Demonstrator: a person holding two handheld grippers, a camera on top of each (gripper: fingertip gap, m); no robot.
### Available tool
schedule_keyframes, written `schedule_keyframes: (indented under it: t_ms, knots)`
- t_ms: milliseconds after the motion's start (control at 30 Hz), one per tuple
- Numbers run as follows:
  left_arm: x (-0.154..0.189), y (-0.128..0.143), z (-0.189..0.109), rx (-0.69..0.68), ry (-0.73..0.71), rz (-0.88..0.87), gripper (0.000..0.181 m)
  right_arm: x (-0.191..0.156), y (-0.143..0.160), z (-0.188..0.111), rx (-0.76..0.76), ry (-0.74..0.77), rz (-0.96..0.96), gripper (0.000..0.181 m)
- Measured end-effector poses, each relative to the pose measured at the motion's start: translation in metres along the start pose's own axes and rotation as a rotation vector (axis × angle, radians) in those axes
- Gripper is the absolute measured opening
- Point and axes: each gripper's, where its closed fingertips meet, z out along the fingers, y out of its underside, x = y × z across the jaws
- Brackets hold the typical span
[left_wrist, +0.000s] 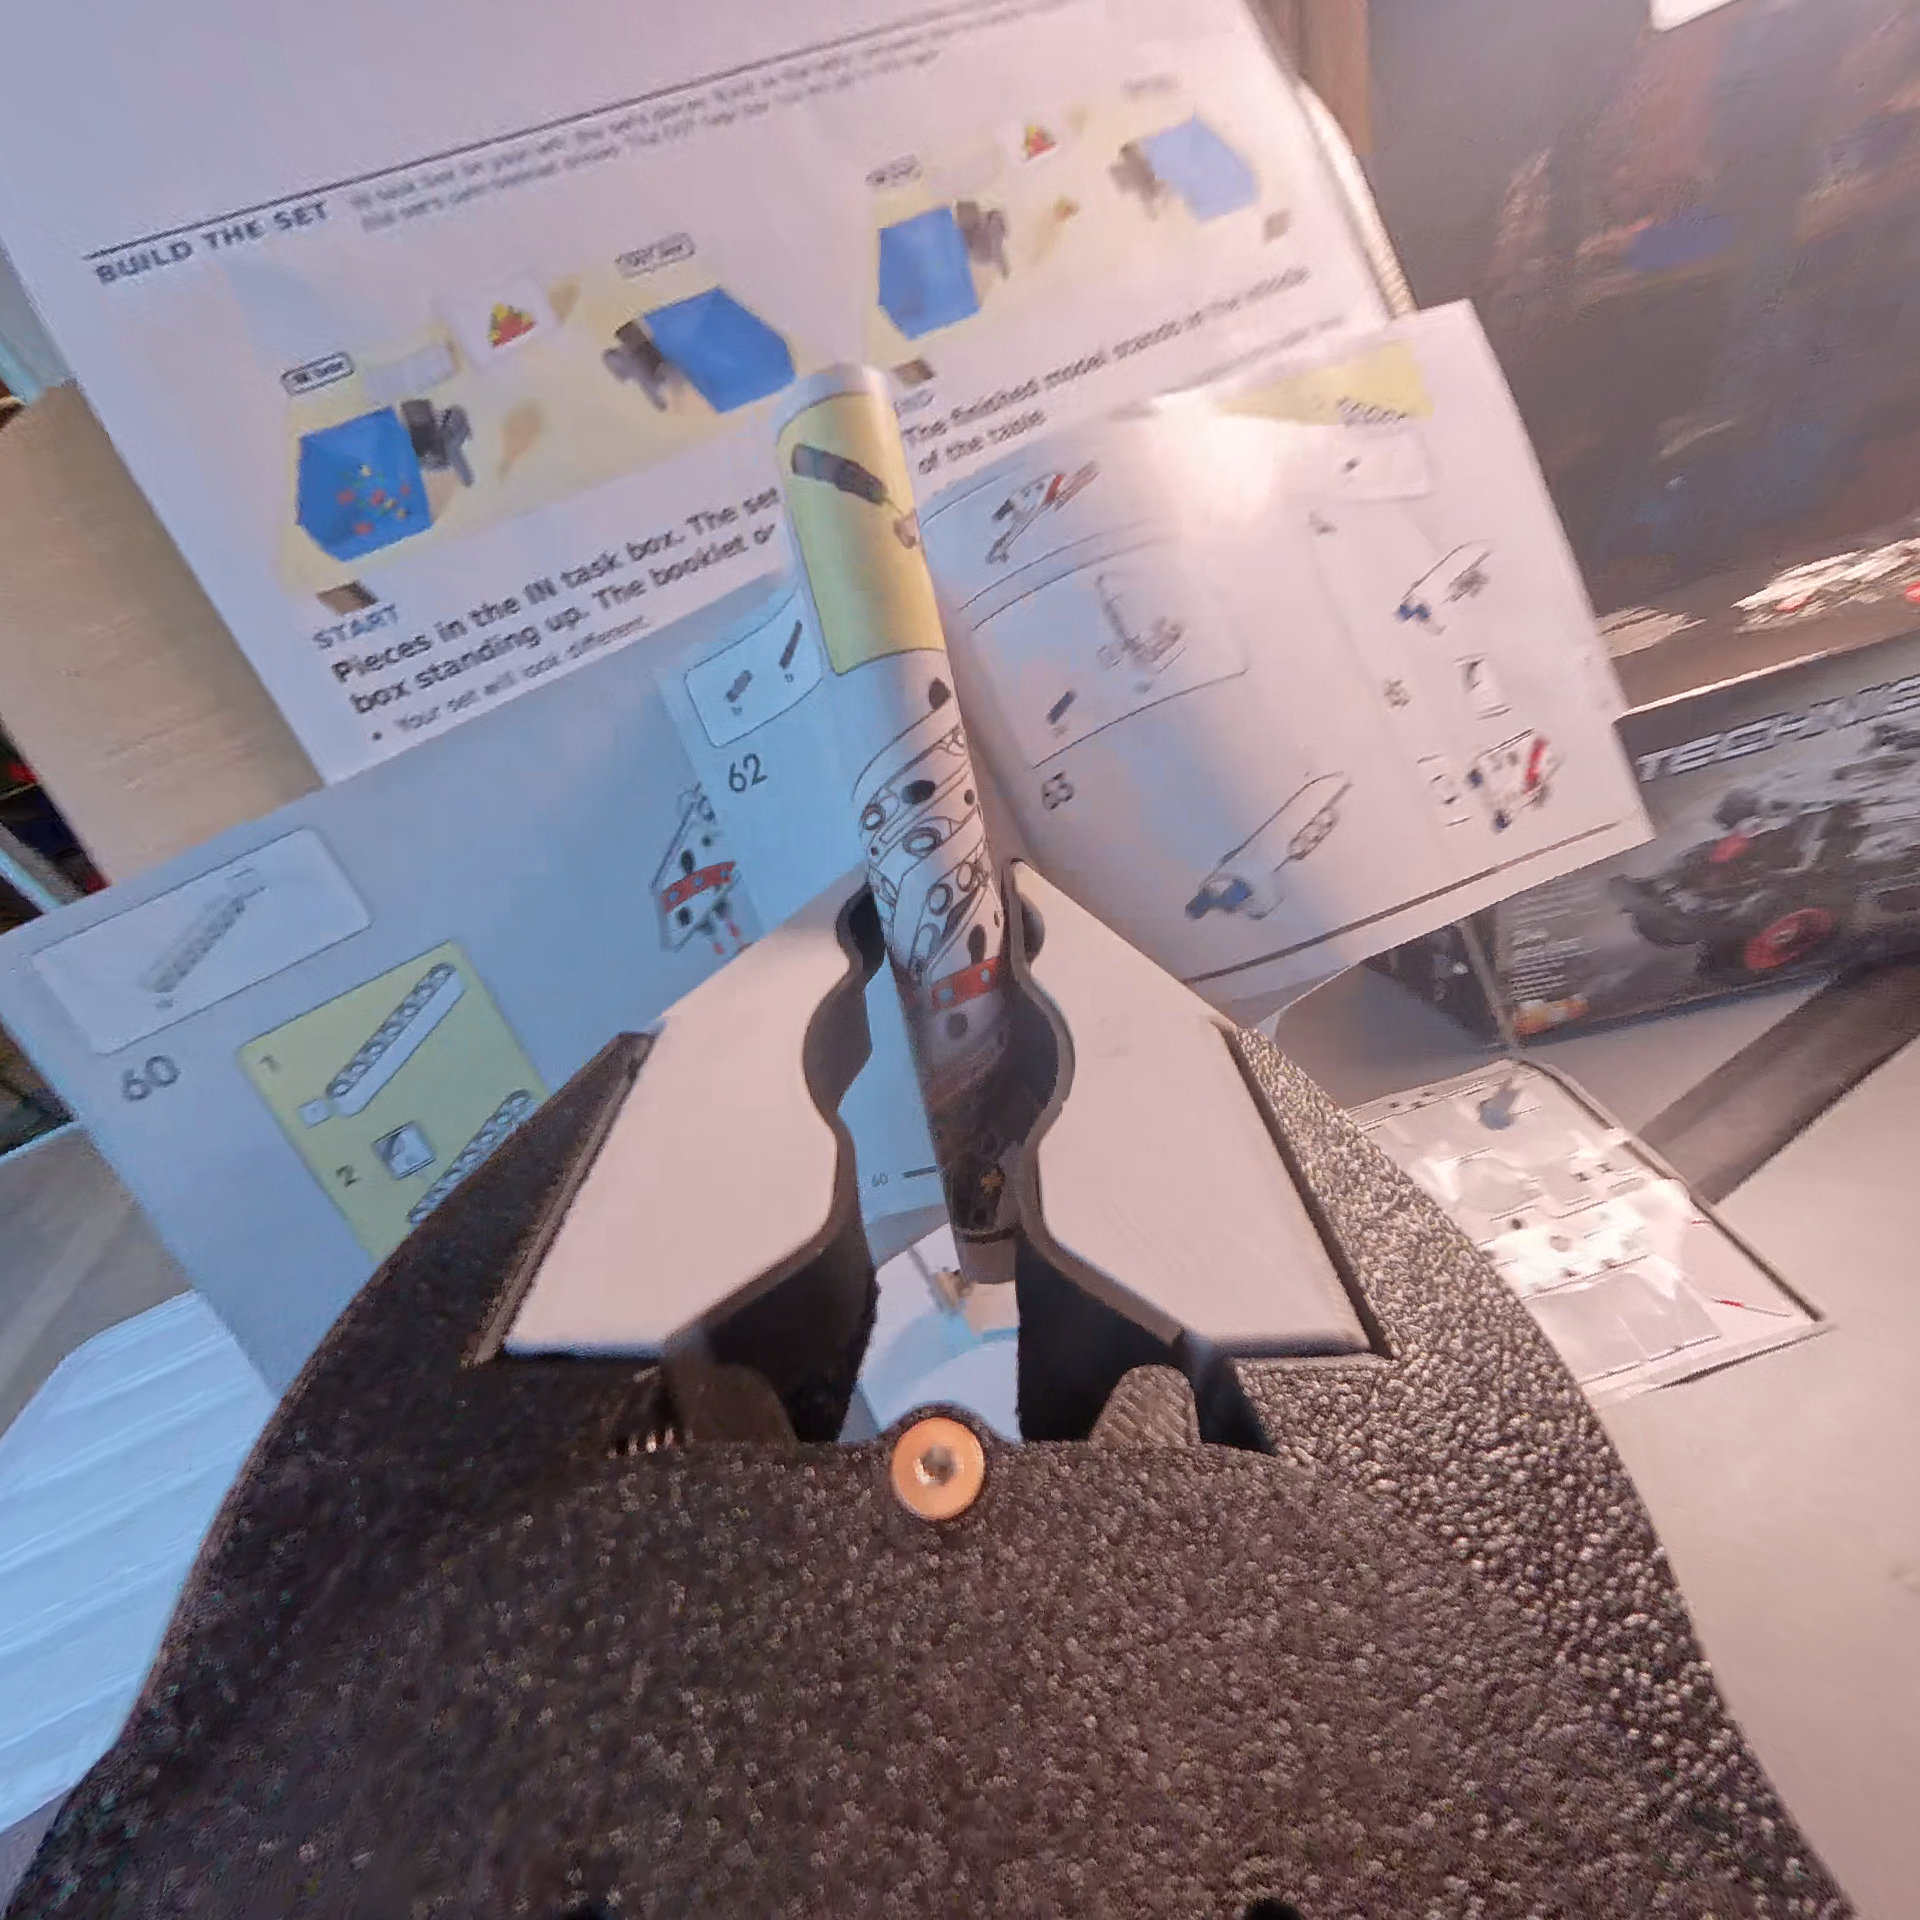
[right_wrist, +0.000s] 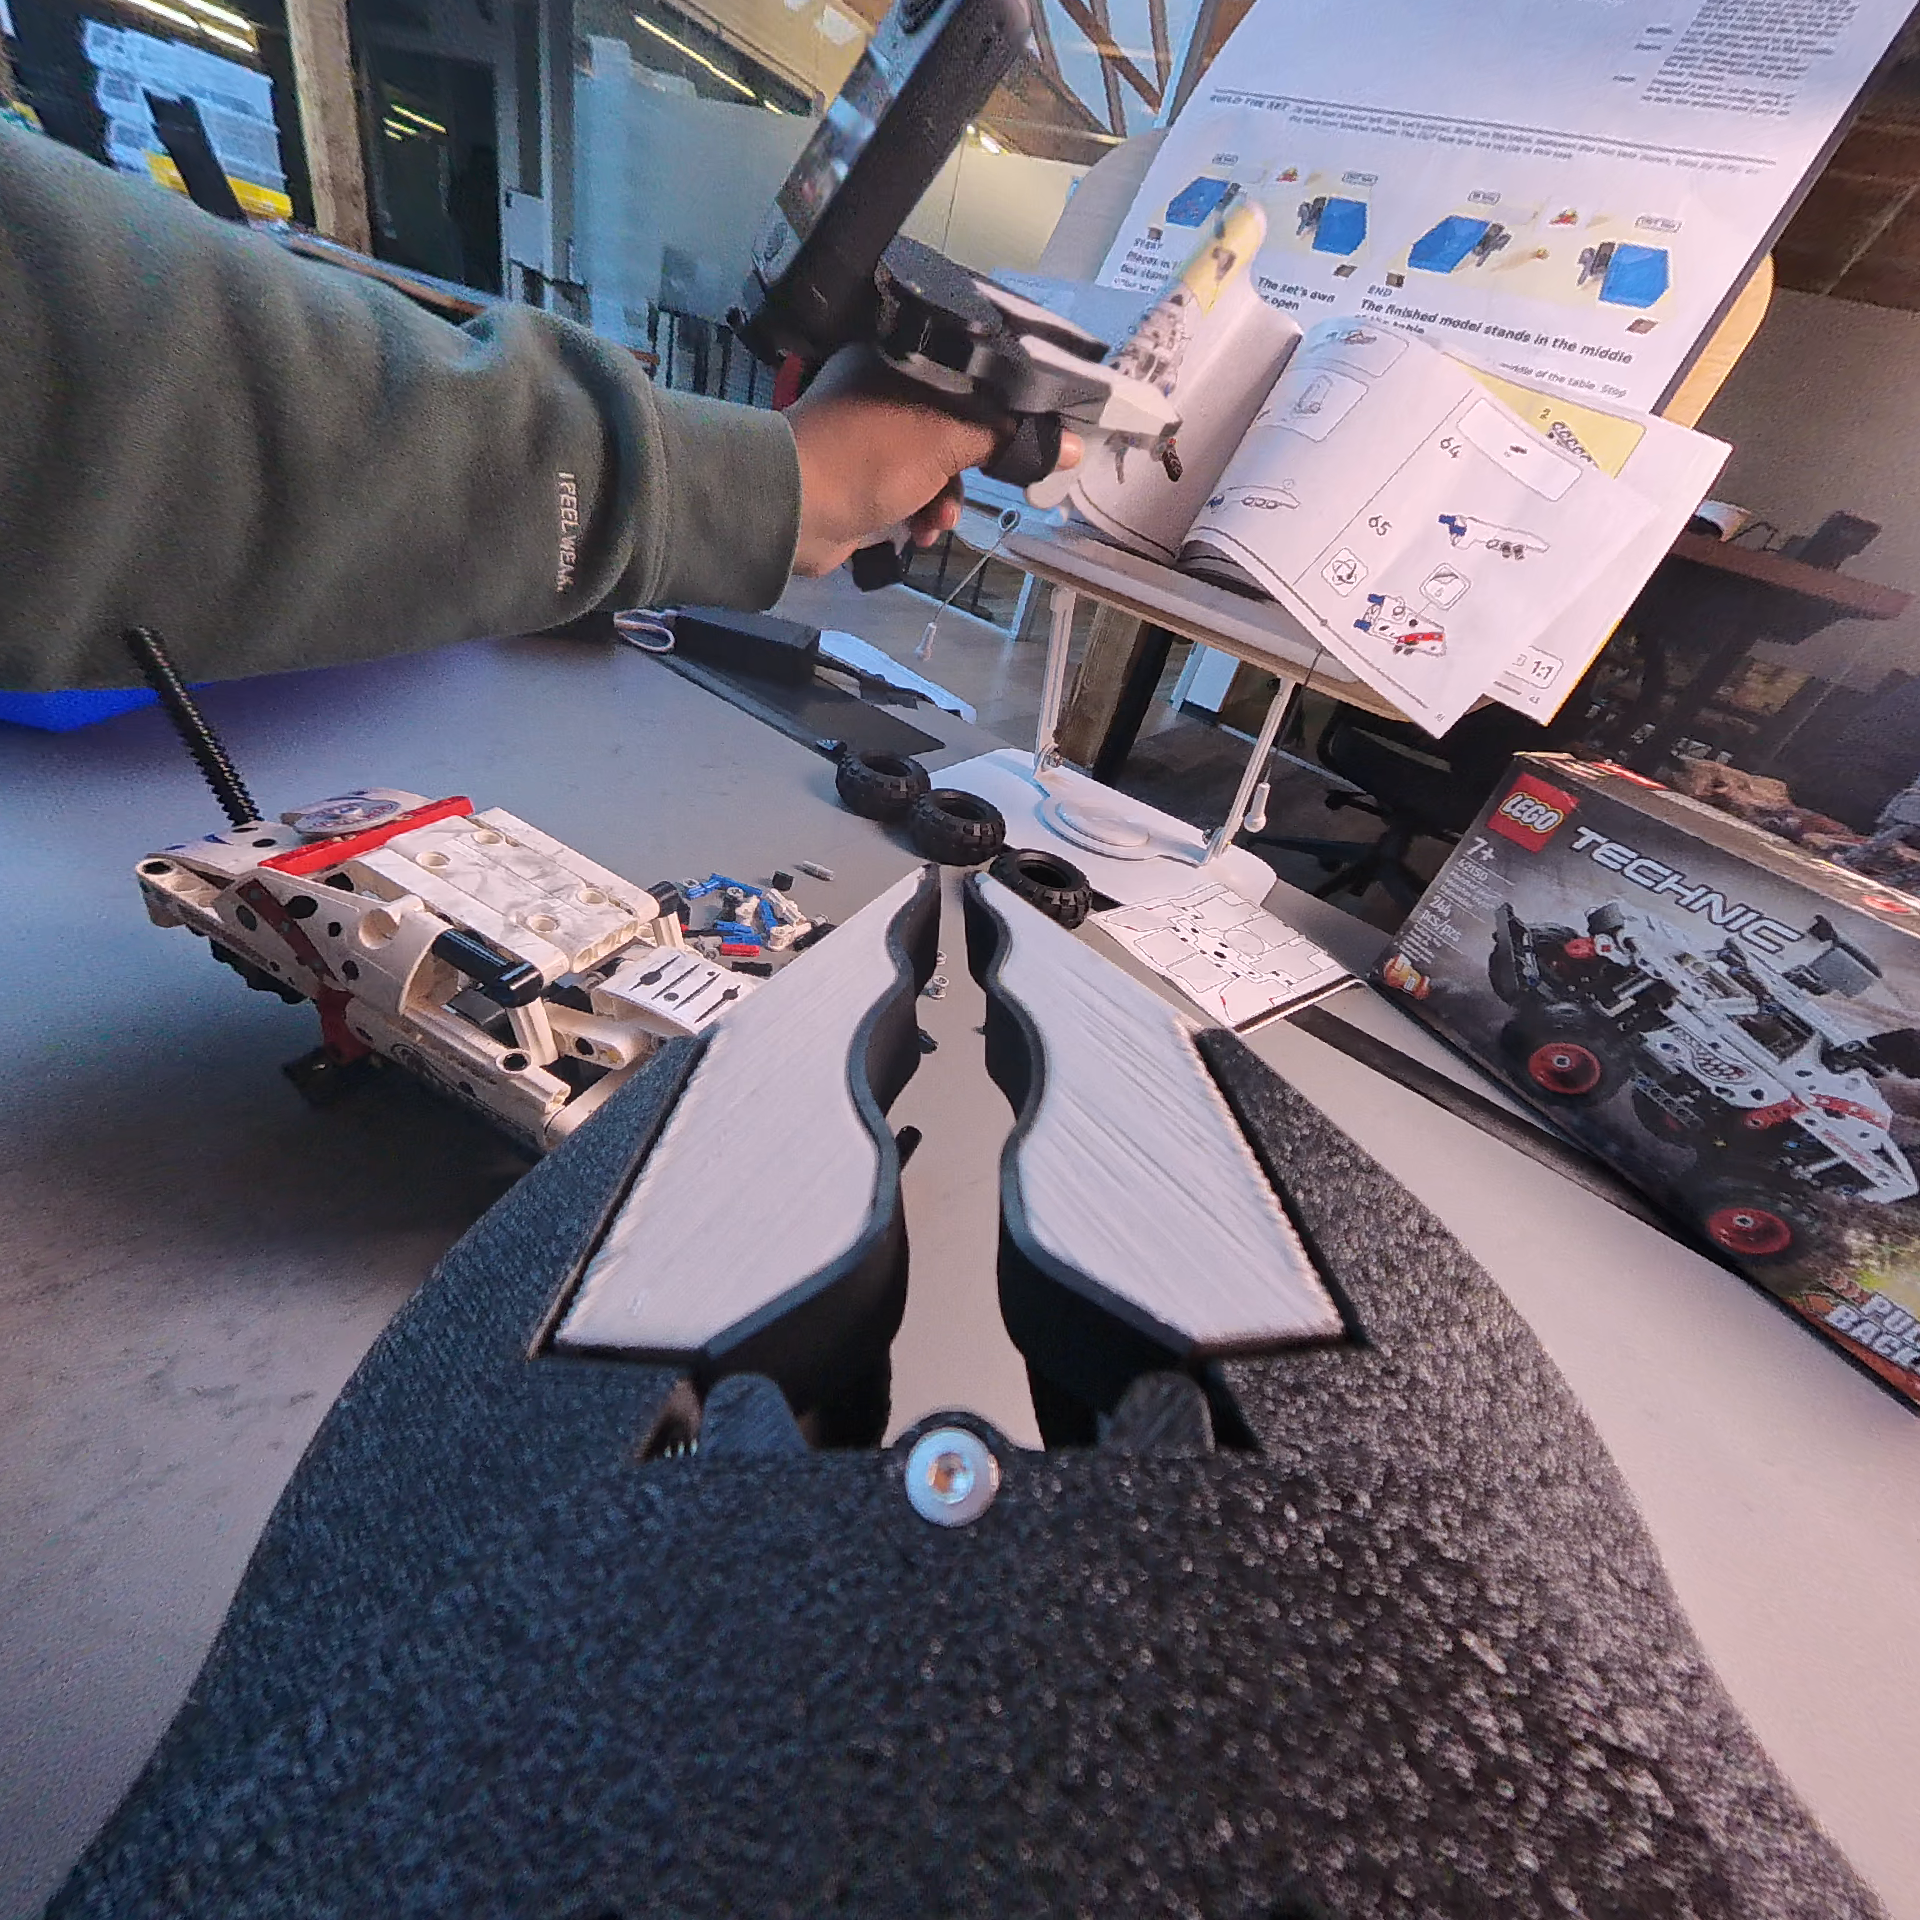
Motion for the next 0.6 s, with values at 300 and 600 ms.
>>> schedule_keyframes:
  t_ms: [300,600]
  knots:
    - [0.074,-0.039,0.019,0.031,0.265,-0.195,0.024,0.060,-0.010,0.082,-0.038,0.005,-0.017,0.012]
    - [0.104,-0.055,0.047,0.000,0.493,-0.305,0.041,0.128,-0.023,0.253,-0.011,0.030,0.185,0.040]
